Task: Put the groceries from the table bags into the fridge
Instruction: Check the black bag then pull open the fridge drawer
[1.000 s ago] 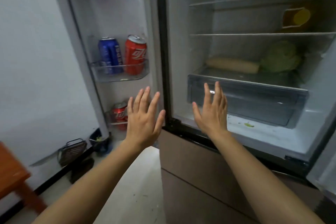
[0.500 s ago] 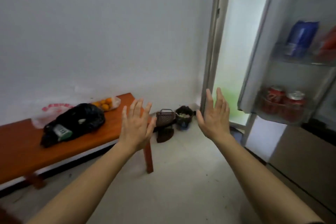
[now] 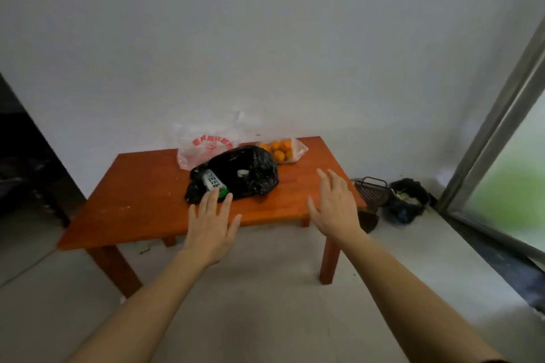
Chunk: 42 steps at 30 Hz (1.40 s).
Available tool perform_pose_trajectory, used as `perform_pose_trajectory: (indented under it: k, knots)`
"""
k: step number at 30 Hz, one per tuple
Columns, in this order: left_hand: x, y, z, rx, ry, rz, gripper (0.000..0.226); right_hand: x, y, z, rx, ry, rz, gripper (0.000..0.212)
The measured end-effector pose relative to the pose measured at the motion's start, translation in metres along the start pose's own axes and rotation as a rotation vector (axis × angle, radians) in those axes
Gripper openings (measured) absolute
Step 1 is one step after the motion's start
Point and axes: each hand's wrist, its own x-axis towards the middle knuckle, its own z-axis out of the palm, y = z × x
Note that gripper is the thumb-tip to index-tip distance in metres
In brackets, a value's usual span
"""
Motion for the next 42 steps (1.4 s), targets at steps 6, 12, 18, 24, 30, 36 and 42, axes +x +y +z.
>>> perform_pose_trajectory:
  k: [6, 12, 18, 24, 30, 36, 42]
  knots:
    - [0.111, -0.073, 0.018, 0.083, -0.179, -0.121, 0.065, 0.133, -0.032, 0.093, 0.113, -0.154, -0.058, 0.057]
    - [0.195, -0.132, 0.033, 0.084, -0.302, -0.181, 0.064, 0.243, -0.077, 0.160, 0.137, -0.398, -0.176, 0.044]
    - [0.260, -0.192, 0.072, 0.089, -0.431, -0.144, 0.059, 0.301, -0.120, 0.235, 0.157, -0.548, -0.211, 0.042]
    - [0.336, -0.258, 0.139, 0.084, -0.596, 0.046, 0.056, 0.335, -0.146, 0.320, 0.163, -0.727, -0.081, 0.047]
    - [0.377, -0.310, 0.196, 0.037, -0.751, 0.190, 0.058, 0.330, -0.179, 0.400, 0.120, -0.817, 0.136, 0.048]
    - [0.380, -0.341, 0.231, 0.036, -0.845, 0.247, 0.059, 0.313, -0.213, 0.464, -0.007, -0.813, 0.201, 0.076]
    - [0.386, -0.348, 0.235, 0.093, -0.849, 0.338, 0.065, 0.321, -0.223, 0.481, -0.008, -0.780, 0.300, 0.077]
